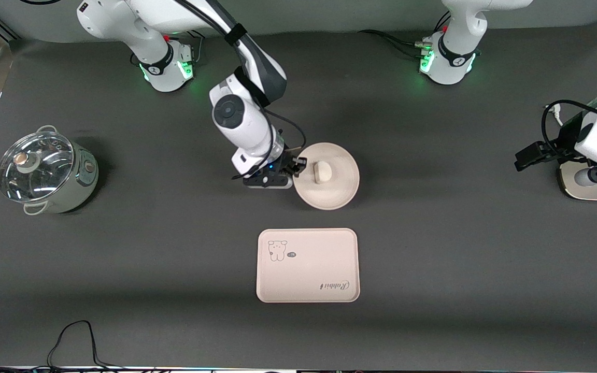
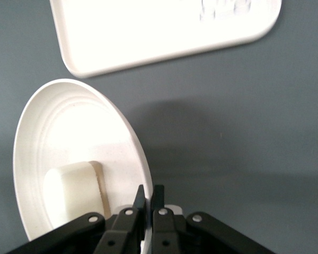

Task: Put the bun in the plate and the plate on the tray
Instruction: 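Carry the plate with the right gripper onto the cream tray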

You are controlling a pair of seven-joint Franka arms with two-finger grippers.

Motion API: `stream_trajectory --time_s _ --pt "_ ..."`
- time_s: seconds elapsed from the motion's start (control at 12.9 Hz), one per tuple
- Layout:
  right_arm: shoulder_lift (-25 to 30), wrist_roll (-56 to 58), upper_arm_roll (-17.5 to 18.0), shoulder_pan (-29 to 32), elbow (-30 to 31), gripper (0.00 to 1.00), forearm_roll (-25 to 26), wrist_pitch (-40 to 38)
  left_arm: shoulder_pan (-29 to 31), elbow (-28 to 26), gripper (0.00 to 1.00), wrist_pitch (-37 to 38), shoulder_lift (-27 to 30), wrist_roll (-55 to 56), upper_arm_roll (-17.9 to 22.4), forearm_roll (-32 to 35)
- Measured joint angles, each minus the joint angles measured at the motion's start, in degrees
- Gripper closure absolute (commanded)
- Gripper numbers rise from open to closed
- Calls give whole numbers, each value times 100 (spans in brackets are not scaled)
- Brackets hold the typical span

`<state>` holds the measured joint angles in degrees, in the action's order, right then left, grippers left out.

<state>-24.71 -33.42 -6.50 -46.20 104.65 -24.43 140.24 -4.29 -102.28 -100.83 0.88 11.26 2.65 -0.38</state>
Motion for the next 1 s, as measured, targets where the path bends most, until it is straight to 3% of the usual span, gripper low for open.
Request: stream_trajectory --time_s 0.39,1.0 --pt "-249 406 -5 744 -815 100 -141 -97 -5 6 0 -99 -12 0 -58 151" --pt "-2876 664 24 1348 -3442 100 -177 -68 -5 5 0 -114 -25 0 -58 162"
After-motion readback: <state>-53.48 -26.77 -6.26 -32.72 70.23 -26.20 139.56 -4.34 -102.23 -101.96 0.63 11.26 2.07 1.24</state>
